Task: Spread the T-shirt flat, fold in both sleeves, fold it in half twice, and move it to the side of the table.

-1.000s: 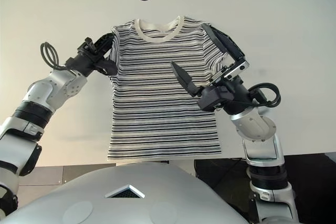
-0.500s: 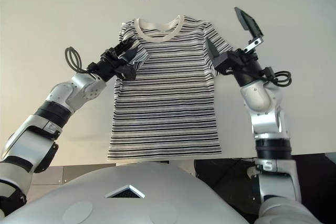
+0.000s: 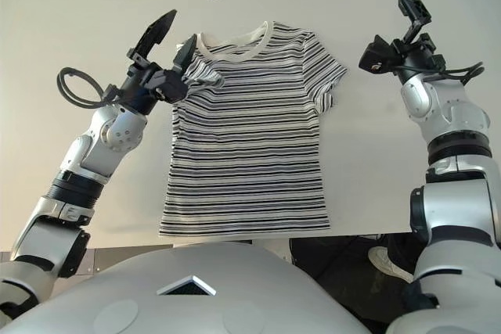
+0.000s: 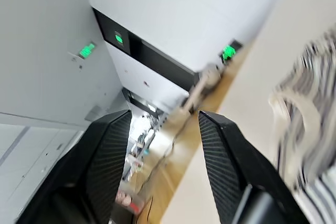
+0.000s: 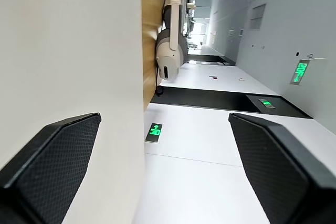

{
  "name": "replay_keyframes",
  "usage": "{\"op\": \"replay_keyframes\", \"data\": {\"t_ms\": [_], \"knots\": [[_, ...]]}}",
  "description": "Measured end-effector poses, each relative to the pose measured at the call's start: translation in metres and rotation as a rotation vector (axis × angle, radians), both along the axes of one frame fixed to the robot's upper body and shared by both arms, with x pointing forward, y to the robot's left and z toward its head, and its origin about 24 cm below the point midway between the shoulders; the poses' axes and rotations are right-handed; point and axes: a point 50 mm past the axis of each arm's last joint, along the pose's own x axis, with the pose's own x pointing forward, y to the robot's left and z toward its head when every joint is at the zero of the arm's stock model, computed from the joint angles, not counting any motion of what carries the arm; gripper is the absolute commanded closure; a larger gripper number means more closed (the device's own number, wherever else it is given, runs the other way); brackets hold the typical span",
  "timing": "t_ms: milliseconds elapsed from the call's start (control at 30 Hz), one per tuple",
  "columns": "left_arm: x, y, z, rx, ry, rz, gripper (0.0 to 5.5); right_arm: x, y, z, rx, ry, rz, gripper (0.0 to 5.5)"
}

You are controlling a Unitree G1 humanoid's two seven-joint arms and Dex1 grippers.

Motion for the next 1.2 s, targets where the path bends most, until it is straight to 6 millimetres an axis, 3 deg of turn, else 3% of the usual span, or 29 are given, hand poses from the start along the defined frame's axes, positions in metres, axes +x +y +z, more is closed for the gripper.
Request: {"op": "replay_keyframes", "data": {"t_ms": [133,500,700,833,1167,1200], "knots": [[0.000,0.011,-0.014,0.067,0.050,0.043,2.31,-0.003,0.003,-0.006,0.003,0.024,0.039,0.98],[-0.002,0.038,-0.030,0.160,0.094,0.147,0.91,-0.010,0.018,-0.027,-0.096,0.199,0.183,0.98],[-0.004,0.043,-0.037,0.165,0.109,0.169,0.04,-0.011,0.023,-0.026,-0.092,0.227,0.236,0.98],[-0.005,0.040,-0.024,0.039,0.072,0.170,0.04,-0.011,0.025,-0.027,-0.102,0.239,0.249,0.98],[-0.006,0.043,0.000,-0.052,-0.024,0.196,0.04,-0.007,0.026,-0.032,-0.120,0.241,0.226,0.98],[-0.006,0.045,0.002,-0.065,-0.033,0.209,0.00,-0.008,0.026,-0.033,-0.120,0.243,0.229,1.18]]}}
